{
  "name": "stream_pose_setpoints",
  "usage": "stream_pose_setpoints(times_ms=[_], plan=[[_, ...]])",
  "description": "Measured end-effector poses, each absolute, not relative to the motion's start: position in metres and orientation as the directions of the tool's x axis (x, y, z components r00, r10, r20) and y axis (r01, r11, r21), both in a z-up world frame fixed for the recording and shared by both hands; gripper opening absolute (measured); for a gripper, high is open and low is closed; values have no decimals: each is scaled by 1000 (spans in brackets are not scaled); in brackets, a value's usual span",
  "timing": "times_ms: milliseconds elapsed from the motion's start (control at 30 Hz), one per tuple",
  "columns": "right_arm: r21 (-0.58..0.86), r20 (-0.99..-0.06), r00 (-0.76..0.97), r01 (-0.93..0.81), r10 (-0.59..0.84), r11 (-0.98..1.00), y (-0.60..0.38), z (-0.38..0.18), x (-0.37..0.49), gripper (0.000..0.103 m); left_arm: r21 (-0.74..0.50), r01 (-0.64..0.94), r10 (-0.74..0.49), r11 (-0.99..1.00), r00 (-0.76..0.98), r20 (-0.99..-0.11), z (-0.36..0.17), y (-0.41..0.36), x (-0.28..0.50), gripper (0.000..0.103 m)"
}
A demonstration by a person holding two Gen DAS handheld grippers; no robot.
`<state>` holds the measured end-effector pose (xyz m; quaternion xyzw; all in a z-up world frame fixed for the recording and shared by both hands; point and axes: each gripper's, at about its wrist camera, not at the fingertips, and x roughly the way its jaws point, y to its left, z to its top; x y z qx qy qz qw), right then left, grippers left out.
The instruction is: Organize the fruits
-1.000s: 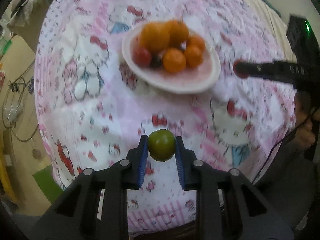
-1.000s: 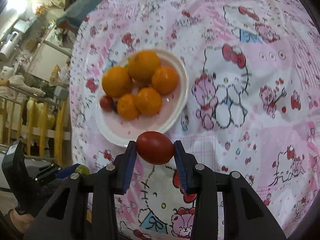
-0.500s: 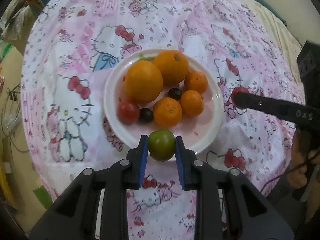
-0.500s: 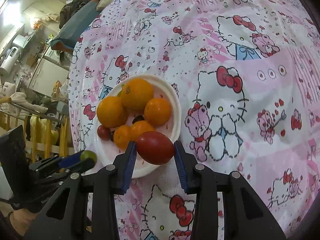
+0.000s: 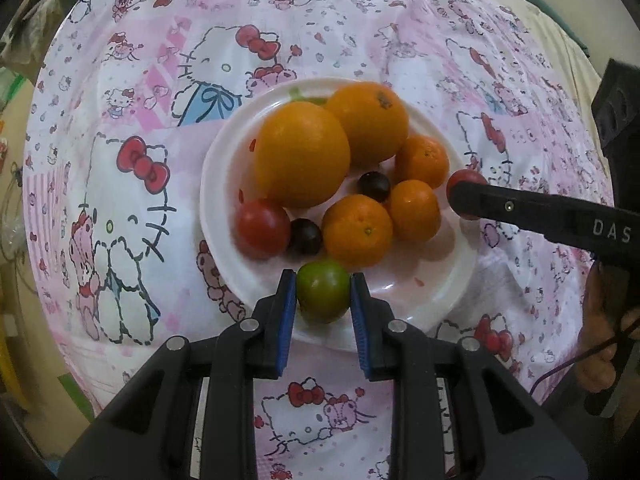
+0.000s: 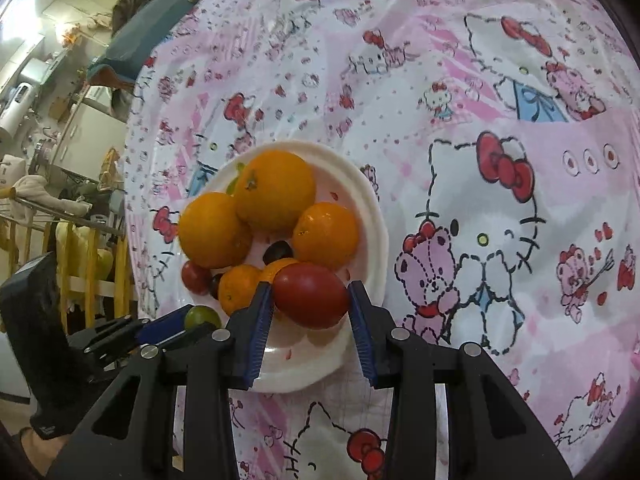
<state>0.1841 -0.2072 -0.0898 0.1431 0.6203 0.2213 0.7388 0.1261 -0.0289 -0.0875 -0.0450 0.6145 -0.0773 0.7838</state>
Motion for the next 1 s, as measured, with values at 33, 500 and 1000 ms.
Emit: stream_pose_setpoints(times_ms=[33, 500, 1000], plan=[[482, -856, 132, -150, 500, 863, -206, -91, 185, 41, -163, 66, -174, 984, 229, -958, -88, -28, 127, 23], [459, -862, 164, -148, 479, 876, -209, -85, 183, 65, -144, 85, -160, 986, 245, -956, -83, -36, 129, 64], [409, -837, 300, -213, 458, 887, -214, -44, 165, 77, -91, -13, -78, 996, 421, -904, -39, -9, 110, 70]])
